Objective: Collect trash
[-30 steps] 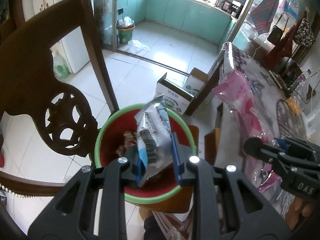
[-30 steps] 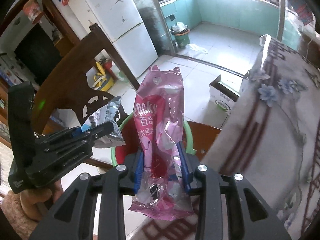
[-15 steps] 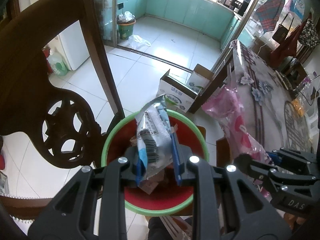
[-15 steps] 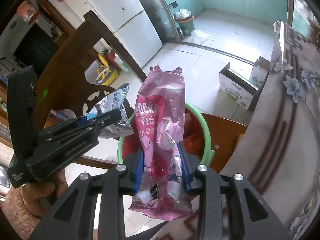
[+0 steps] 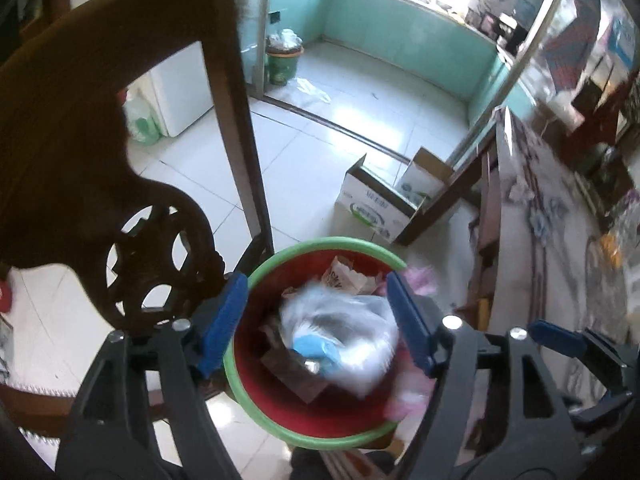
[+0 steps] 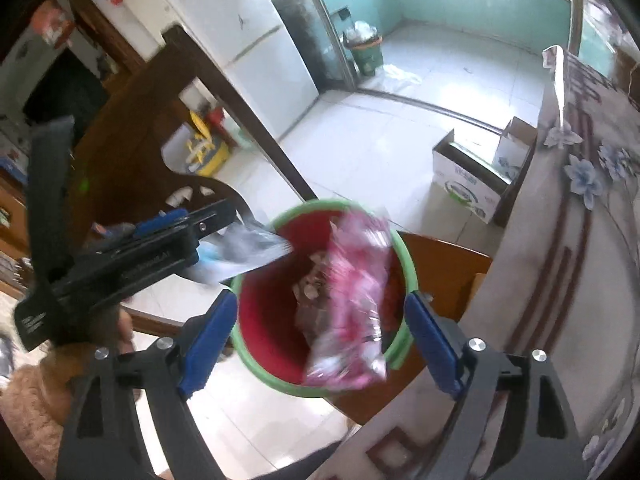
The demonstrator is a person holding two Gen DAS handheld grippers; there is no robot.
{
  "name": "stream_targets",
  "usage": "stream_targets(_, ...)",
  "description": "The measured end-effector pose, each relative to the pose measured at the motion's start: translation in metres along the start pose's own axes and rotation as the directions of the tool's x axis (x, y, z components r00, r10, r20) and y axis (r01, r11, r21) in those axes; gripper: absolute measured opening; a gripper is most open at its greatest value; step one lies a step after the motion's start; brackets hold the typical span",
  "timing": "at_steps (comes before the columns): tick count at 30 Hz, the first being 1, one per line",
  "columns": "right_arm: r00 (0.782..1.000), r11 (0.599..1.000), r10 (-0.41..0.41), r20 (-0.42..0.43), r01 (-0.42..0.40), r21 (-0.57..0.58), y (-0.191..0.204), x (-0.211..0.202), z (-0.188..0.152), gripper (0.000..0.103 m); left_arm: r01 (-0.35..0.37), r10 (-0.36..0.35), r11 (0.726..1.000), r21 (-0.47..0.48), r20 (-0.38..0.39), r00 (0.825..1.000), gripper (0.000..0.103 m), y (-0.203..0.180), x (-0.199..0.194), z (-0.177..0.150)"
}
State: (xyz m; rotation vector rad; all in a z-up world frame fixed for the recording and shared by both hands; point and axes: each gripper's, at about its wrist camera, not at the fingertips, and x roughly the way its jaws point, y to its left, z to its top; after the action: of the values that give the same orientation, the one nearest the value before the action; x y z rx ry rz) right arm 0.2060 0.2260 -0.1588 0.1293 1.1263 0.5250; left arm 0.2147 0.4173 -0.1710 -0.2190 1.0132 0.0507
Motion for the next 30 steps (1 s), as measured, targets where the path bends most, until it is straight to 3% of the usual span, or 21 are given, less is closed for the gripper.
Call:
stream_targets(5,0.989,0.998,-0.057,0.133,0.056,0.015,-0.018,-0.056,-0.017,0.083,0.029,-0.028,1.000,-0.006,0.020,0.999,0.079,-0.013,-0.023,-0.012)
stream_targets(8,0.958,0.989,-0.145,0.246,0.150,-0.002,-0.026,-0.099,-0.031,0.088,0.050,-0.052,0.998,0.033,0.057,0.997,0.085,-0.039,-0.045,-0.016)
stream_targets(10,0.924,0.976,-0.198,0.327,0.216,-0.019,-0.029,-0.128,-0.041,0.095,0.060,-0.066,0.996,0.063,0.094,0.993,0.090,-0.059,-0.061,-0.019)
stream_targets(16,0.793,0.921,-0.284,0.539,0.382,-0.075,-0.042,-0.220,-0.082,0.096,0.091,-0.121,0.987,0.135,0.233,0.965,0.098,-0.137,-0.119,-0.036)
stream_targets(20,0.693,0.936,-0.211,0.690,0.347,-0.062,-0.061,-0.286,-0.120,0.096,0.144,-0.171,0.984,0.108,0.297,0.939,0.098,-0.185,-0.156,-0.052)
stream_targets(22,0.662,0.940,-0.189,0.725,0.337,-0.062,-0.078,-0.305,-0.139,0.096,0.145,-0.177,0.982,0.119,0.339,0.924,0.098,-0.205,-0.173,-0.060)
stream_targets(25,0.707,0.928,-0.246,0.663,0.369,-0.048,-0.107,-0.315,-0.150,0.096,0.088,-0.133,0.988,0.127,0.403,0.905,0.098,-0.243,-0.193,-0.076)
stream_targets(27,0.714,0.934,-0.256,0.652,0.356,-0.023,-0.126,-0.324,-0.159,0.096,0.062,-0.115,0.989,0.133,0.441,0.890,0.098,-0.261,-0.205,-0.087)
stream_targets(29,0.716,0.938,-0.271,0.644,0.348,0.008,-0.141,-0.331,-0.165,0.096,0.011,-0.073,0.992,0.125,0.508,0.858,0.098,-0.281,-0.221,-0.100)
stream_targets(30,0.717,0.937,-0.277,0.640,0.348,0.016,-0.146,-0.332,-0.167,0.096,-0.003,-0.062,0.992,0.123,0.523,0.850,0.098,-0.286,-0.226,-0.104)
